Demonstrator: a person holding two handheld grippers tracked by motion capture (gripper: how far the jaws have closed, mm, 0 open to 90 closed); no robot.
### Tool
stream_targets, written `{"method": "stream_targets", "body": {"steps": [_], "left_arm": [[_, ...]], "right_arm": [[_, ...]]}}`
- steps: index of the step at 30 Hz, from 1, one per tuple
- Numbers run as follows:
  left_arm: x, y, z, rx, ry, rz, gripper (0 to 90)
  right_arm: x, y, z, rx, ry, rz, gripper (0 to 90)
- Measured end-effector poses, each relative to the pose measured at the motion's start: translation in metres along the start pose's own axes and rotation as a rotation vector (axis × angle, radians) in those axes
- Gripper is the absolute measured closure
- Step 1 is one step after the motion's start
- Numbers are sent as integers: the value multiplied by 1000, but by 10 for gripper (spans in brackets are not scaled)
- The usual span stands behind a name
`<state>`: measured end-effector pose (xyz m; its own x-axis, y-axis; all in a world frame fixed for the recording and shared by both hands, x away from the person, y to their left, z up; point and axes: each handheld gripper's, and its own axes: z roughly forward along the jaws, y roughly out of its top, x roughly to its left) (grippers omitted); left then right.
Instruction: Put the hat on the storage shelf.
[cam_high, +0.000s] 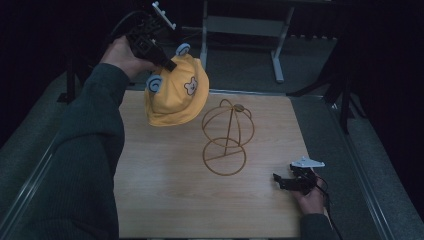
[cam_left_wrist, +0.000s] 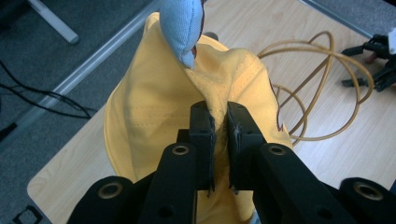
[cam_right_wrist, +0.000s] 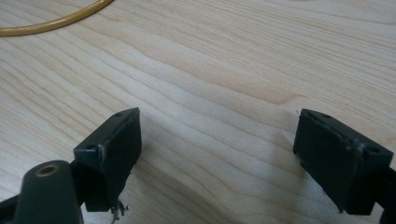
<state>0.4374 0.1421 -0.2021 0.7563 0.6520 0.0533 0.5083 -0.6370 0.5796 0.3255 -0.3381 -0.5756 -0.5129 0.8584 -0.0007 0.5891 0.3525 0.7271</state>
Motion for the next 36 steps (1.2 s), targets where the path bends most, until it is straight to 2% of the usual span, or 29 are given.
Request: {"method": "stream_targets", "body": {"steps": [2,10,22,36], "left_arm": [[-1,2,-3,-16,-8,4,820],[-8,6,-8,-25,-27,29,820],[-18,11,-19,-80,-65,52,820],[-30,22,-12,-75,-92,88,819]], "right_arm": [[0,0,0,1,0,-1,152],[0,0,0,1,-2,0,153],[0,0,0,0,-3,4,153],[0,0,0,0,-3,4,153]]}}
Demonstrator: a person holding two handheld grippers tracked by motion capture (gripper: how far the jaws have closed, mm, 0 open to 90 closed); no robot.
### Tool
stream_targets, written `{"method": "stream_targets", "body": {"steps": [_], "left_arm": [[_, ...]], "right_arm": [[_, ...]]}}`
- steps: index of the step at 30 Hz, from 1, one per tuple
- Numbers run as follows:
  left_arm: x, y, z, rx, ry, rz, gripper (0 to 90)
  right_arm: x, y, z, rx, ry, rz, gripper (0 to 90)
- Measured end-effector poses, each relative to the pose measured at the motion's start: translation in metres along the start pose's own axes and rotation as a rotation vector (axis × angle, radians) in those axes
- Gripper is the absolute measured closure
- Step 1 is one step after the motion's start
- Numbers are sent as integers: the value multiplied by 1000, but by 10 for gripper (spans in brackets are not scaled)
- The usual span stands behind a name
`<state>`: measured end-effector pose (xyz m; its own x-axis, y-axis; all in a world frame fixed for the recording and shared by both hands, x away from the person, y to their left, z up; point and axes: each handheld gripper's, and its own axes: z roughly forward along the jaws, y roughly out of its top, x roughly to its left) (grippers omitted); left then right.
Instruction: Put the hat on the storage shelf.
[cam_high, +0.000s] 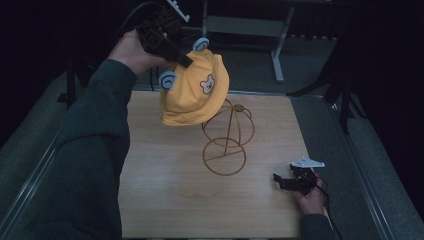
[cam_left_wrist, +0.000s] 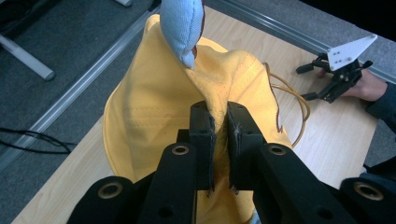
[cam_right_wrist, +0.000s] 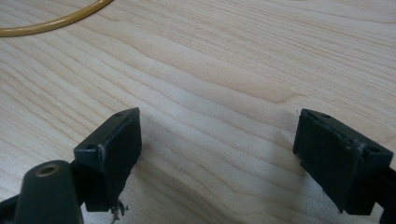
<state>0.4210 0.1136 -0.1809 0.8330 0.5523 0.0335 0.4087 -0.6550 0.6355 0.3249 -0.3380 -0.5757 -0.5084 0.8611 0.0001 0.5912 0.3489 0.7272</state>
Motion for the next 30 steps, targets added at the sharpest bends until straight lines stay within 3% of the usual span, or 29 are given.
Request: {"method": "stream_targets", "body": {"steps": [14,30], "left_arm": [[-16,15,13,17,-24,48,818],[-23,22,22,15,-60,60,816]], "right_arm": [[0,0,0,0,0,0,153],[0,0,0,1,0,1,153]]}}
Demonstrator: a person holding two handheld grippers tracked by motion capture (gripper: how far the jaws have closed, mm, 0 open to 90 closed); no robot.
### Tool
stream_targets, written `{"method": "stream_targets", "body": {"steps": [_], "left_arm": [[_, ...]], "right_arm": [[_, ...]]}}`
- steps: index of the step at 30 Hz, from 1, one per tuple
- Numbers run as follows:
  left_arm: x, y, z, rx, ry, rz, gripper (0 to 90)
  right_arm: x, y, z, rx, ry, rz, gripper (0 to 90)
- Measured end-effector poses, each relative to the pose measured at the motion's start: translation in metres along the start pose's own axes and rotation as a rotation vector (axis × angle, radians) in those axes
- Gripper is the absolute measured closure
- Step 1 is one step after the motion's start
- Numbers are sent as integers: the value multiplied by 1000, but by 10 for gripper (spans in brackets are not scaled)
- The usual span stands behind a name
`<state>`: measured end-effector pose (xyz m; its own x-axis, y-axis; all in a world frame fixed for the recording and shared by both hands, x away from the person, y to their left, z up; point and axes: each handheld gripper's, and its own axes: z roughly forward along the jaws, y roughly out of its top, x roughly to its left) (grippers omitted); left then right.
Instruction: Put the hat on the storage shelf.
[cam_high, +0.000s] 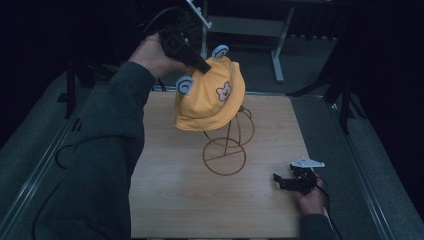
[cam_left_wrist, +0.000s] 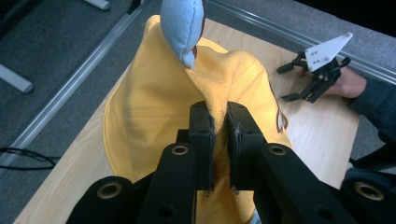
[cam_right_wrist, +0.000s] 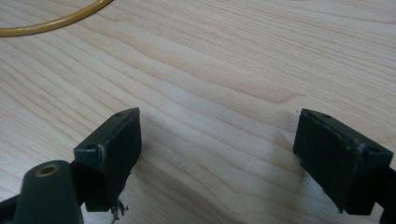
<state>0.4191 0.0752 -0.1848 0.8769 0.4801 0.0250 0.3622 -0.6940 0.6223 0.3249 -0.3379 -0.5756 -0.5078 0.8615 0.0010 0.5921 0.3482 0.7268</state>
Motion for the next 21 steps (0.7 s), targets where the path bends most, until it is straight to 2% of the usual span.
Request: {"method": "stream_targets", "body": {"steps": [21], "left_arm": [[-7,11,22,33,-43,18,812]], "right_arm": [[0,0,0,-1,0,-4,153]]}}
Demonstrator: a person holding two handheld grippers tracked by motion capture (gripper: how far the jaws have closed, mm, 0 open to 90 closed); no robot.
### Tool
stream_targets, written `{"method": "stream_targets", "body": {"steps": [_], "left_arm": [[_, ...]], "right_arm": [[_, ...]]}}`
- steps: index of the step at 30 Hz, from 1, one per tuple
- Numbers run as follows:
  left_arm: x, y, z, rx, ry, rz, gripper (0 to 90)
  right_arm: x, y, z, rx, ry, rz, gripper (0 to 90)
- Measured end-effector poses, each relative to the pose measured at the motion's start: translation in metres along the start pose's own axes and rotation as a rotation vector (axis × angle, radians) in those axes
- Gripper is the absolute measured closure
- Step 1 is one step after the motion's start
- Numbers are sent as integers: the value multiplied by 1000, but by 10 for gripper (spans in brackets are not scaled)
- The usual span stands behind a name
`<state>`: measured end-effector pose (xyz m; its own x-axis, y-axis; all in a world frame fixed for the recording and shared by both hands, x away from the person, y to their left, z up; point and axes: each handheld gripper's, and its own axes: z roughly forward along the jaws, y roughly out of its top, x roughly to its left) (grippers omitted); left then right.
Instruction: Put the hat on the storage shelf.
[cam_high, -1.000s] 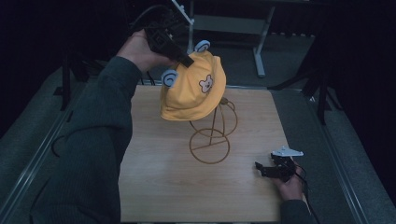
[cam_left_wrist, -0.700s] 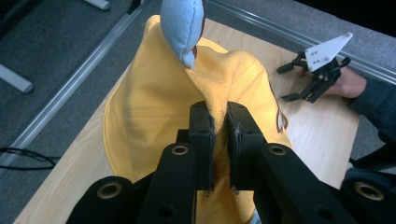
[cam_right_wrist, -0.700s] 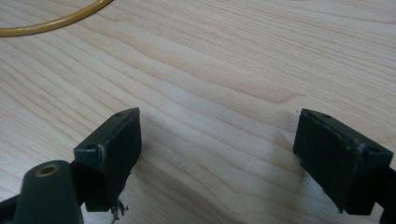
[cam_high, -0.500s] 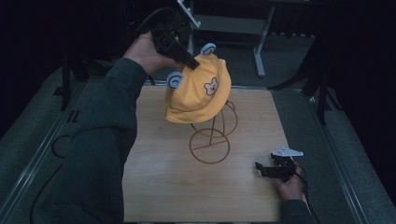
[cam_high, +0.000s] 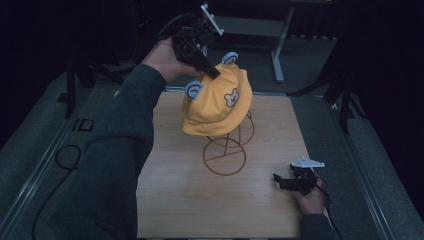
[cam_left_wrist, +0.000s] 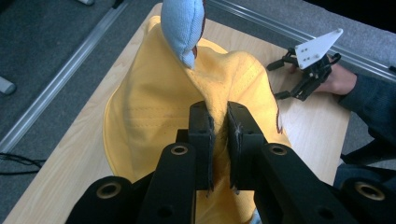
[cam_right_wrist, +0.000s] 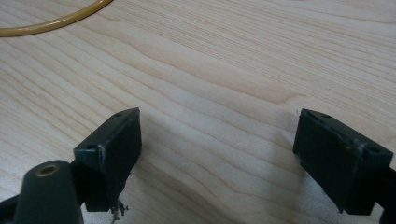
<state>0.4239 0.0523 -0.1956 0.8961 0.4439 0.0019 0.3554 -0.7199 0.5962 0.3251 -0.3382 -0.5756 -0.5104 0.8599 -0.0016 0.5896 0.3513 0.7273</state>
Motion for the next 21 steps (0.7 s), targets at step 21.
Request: {"method": "stream_targets", "body": {"steps": [21], "left_arm": [[-4,8,24,23,-27,5,794]], "right_arm": [[0,0,0,1,0,-1,152]]}}
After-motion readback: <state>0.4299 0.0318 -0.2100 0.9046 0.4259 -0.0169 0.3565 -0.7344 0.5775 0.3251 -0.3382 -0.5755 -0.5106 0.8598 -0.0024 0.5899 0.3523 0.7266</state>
